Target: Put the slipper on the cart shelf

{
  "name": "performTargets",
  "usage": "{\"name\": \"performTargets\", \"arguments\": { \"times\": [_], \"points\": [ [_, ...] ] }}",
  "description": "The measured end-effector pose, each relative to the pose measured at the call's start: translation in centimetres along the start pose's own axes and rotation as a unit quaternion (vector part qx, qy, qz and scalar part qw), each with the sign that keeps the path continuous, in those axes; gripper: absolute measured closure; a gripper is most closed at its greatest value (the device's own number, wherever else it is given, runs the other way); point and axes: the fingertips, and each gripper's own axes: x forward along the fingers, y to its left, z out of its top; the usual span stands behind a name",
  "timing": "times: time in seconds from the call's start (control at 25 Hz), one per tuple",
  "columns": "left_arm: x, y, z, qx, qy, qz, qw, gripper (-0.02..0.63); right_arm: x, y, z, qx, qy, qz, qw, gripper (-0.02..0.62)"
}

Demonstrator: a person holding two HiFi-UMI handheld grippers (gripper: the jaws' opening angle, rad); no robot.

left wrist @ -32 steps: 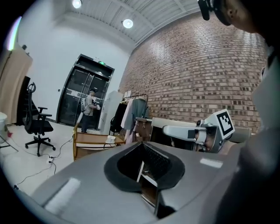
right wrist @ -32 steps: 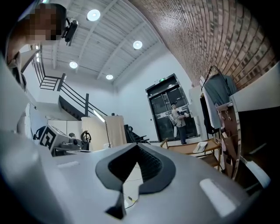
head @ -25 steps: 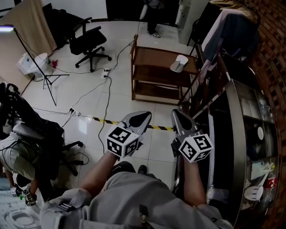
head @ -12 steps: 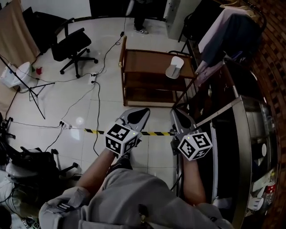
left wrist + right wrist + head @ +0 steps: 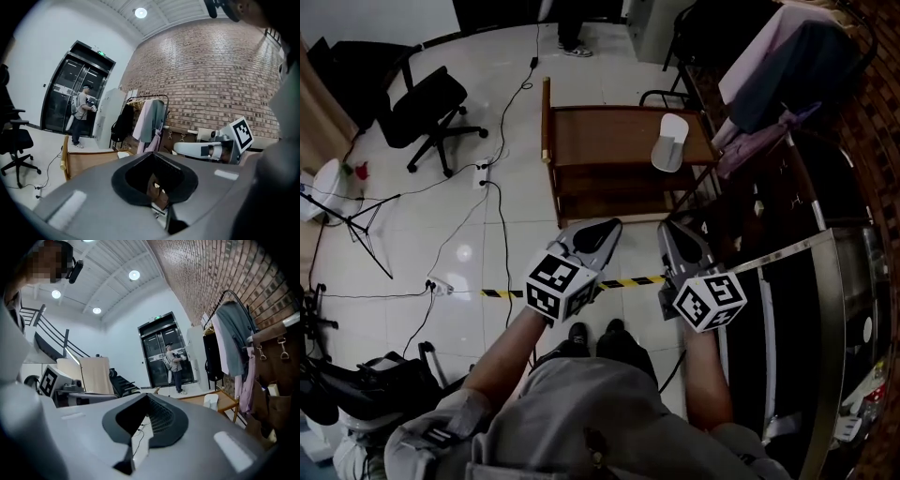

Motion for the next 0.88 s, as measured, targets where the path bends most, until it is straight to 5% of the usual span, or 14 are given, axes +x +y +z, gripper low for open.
{"name": "performTargets", "arguments": {
  "times": [0.4, 0.88],
  "points": [
    [9.2, 6.4, 0.4, -0.013, 0.017, -0.002, 0.9998, 0.598, 7.6, -9.1, 0.7, -0.031, 0.011, -0.033, 0.999, 0.595],
    [20.7, 11.7, 0.6, 0.000, 0.058, 0.012, 0.9982, 0.598, 14.5, -20.5, 0.3, 0.018, 0.032, -0.052, 0.998, 0.595]
  ]
}}
